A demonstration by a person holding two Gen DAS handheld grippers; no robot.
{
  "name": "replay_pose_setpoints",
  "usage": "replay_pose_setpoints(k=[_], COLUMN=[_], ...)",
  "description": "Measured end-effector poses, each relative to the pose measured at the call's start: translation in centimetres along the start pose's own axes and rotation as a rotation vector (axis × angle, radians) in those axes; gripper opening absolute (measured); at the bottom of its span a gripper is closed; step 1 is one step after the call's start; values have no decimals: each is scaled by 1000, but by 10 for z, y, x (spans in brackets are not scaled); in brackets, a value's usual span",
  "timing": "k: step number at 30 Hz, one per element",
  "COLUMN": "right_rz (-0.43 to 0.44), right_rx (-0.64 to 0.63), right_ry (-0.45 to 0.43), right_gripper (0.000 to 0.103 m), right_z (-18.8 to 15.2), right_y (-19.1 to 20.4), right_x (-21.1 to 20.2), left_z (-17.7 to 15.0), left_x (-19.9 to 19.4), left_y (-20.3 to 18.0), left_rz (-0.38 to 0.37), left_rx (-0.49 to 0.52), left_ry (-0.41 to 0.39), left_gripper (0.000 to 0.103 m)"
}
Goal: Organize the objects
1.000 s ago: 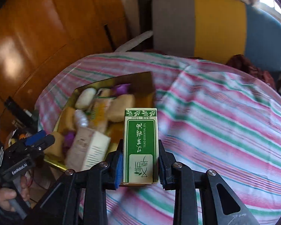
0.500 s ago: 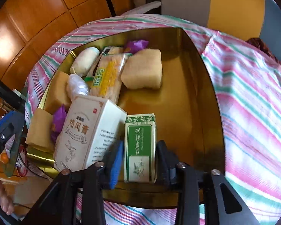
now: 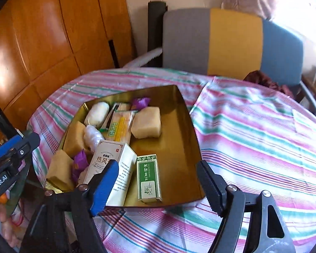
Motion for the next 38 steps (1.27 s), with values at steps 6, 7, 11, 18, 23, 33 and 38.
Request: replay_pose_setpoints(k=[6, 7, 11, 18, 23, 33, 38], right_rz=[-1, 2, 5, -30, -66, -110, -110], right_rx=[-10, -12, -7, -20, -15, -59, -79], right_ry=[-48, -52, -52, -48, -65, -91, -86], right_gripper=[82, 82, 82, 82, 82, 82, 82], right_z=[-5, -5, -9, -10, -4, 1, 0], right_y=[1, 1, 2, 5, 4, 13, 19], right_x=[-23, -25, -27, -25, -25, -27, -25], left_z=[-4, -5, -6, -10, -13, -16, -12], left_x=[-7, -8, -10, -9, -7, -4, -6], left_y=[-1, -2, -5, -1, 3, 9, 12], left_rz=[-41, -42, -48, -36, -36, -18, -11], left_rx=[-62, -63, -60, -63, -62, -57, -61], left_ry=[-8, -9, -14, -11, -6, -19, -44], left_gripper=[63, 60, 56, 56, 56, 56, 56])
Point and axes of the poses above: each gripper's, at about its wrist camera, not at the fingertips, and x roughly the way its jaws point, y to its left, z to its top, the point moved 4 cm from there along x, roughly the way its jaws point, and after that the axes turned 14 degrees about -z, right-handed, at the moved point
